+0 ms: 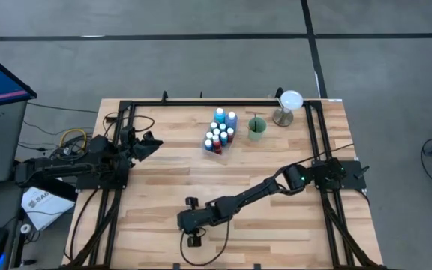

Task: Pick & Place Paint Supplies
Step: Put the black paint brush into the green cup

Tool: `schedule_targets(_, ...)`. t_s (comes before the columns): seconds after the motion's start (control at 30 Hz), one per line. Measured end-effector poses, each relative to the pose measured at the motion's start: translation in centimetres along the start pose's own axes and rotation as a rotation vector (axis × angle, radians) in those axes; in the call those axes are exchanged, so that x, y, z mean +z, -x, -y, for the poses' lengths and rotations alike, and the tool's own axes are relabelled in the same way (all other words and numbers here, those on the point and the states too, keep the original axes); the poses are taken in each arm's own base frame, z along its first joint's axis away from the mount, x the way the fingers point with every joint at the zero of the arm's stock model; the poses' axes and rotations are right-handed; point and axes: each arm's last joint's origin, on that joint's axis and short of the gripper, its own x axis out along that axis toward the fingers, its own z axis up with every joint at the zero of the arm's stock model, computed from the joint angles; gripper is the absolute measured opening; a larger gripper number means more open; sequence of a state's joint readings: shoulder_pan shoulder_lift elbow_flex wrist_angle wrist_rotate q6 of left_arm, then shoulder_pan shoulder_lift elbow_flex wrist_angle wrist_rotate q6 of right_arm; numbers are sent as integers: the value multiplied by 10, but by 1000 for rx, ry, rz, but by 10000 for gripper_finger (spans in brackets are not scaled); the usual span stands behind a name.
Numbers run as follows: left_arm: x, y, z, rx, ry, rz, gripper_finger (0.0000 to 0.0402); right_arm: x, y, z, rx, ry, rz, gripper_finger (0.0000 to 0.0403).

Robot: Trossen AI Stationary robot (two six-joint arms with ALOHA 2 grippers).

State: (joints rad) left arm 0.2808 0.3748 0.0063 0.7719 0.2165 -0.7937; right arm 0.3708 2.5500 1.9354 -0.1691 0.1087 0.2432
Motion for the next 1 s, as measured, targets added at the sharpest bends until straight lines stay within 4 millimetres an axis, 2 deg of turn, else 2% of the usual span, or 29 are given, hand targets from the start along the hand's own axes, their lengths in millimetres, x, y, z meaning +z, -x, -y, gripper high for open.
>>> schedule_targets(0.2,0,0,0,-2,-1,2,154,-4,0,-4,-12,-4,-25,11)
schedule_targets(0.4,0,0,1,-5,-1,5,154,2,9,-1,-6,-112,-41,2)
schedule_targets(0.57,1,0,1,-7,-2,7,154,17,29,5,-8,-131,-44,1)
schedule_targets(0.83,1,0,1,-9,-3,10,154,85,109,24,-90,-114,178,0)
schedule_targets(1.0,1,0,1,-10,4,12,154,129,186,45,-210,-41,362,0)
